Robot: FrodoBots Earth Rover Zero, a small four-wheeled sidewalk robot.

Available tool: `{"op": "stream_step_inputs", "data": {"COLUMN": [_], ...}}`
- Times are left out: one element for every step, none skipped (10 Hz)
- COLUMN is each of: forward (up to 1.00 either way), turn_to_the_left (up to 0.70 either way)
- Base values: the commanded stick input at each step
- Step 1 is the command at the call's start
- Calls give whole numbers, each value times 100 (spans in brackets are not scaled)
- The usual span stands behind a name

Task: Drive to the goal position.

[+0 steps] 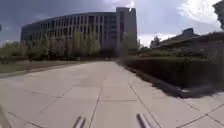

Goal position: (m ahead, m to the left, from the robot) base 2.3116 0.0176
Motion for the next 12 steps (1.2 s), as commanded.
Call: {"op": "stream_step_inputs", "data": {"forward": [70, 70, 70, 70, 70, 70, 70, 70, 70, 70, 70, 70], "turn_to_the_left": [0, 0, 0, 0, 0, 0, 0, 0, 0, 0, 15, 16]}}
